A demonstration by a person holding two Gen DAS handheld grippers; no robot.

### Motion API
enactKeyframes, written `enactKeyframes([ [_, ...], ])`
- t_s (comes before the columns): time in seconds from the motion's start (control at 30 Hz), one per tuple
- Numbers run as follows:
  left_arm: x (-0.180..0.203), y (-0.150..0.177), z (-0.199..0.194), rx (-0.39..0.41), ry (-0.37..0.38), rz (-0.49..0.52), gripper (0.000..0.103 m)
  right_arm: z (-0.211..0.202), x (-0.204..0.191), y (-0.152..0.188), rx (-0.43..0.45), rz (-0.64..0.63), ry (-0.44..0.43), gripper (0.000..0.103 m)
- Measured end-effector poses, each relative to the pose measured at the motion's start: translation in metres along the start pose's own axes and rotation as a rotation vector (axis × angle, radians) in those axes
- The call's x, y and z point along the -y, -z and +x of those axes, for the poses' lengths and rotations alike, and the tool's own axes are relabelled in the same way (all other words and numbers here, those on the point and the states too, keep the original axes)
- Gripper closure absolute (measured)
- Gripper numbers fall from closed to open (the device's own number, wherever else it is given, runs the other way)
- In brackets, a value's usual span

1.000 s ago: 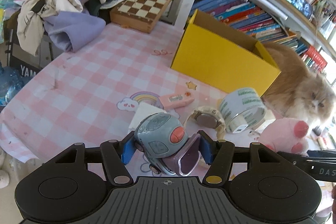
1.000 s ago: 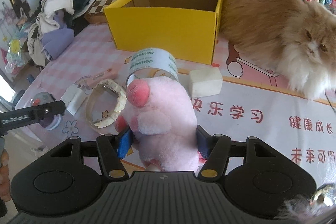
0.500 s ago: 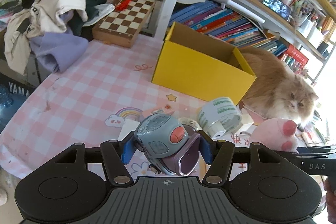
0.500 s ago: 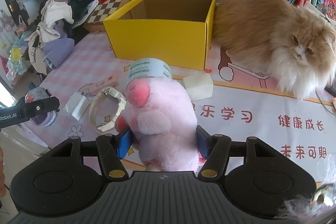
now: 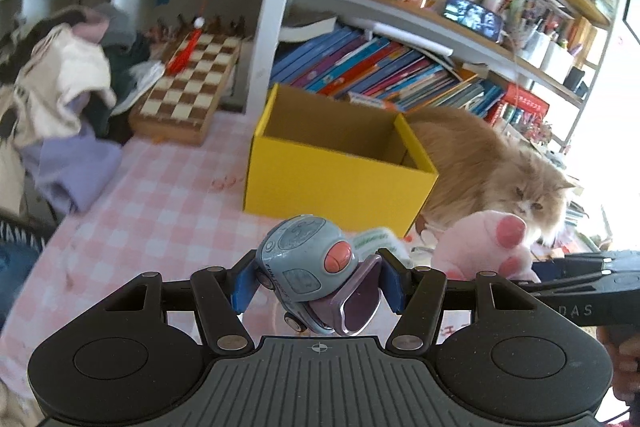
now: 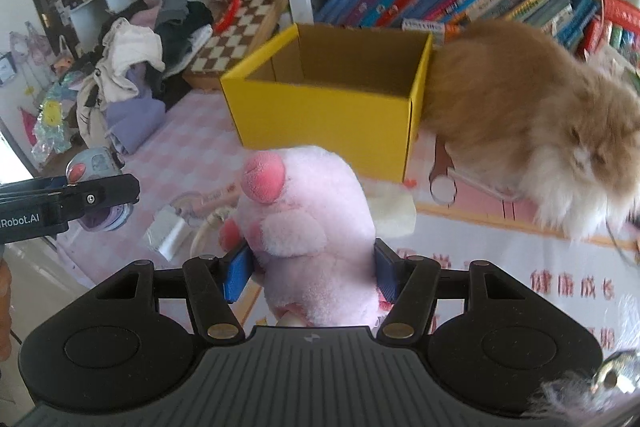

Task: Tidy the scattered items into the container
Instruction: 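Carry the toy robot and plush pig together into the yellow box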

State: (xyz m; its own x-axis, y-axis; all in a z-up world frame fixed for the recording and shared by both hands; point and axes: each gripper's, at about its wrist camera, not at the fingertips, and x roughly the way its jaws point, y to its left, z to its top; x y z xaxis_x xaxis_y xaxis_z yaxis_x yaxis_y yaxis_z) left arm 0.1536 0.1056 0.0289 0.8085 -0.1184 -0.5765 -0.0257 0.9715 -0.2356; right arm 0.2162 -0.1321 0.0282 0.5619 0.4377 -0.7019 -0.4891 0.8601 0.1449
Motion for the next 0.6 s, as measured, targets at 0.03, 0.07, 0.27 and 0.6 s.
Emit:
enactKeyframes([
  [0.03,0.001,-0.003,0.0,0.004,0.0,0.008,0.043,-0.001,0.0,-0.004,0.006,-0.002,-0.006,0.044],
  [0.07,0.003,-0.007,0.0,0.008,0.0,0.016,0.043,-0.001,0.001,-0.007,0.01,-0.005,-0.013,0.044],
  [0.27,0.011,-0.027,-0.001,0.032,-0.001,0.062,0.043,-0.003,0.008,-0.033,0.042,-0.03,-0.038,0.044],
  [0.6,0.028,-0.069,0.011,0.065,-0.01,0.138,0.043,-0.001,0.032,-0.087,0.09,-0.077,-0.065,0.044],
])
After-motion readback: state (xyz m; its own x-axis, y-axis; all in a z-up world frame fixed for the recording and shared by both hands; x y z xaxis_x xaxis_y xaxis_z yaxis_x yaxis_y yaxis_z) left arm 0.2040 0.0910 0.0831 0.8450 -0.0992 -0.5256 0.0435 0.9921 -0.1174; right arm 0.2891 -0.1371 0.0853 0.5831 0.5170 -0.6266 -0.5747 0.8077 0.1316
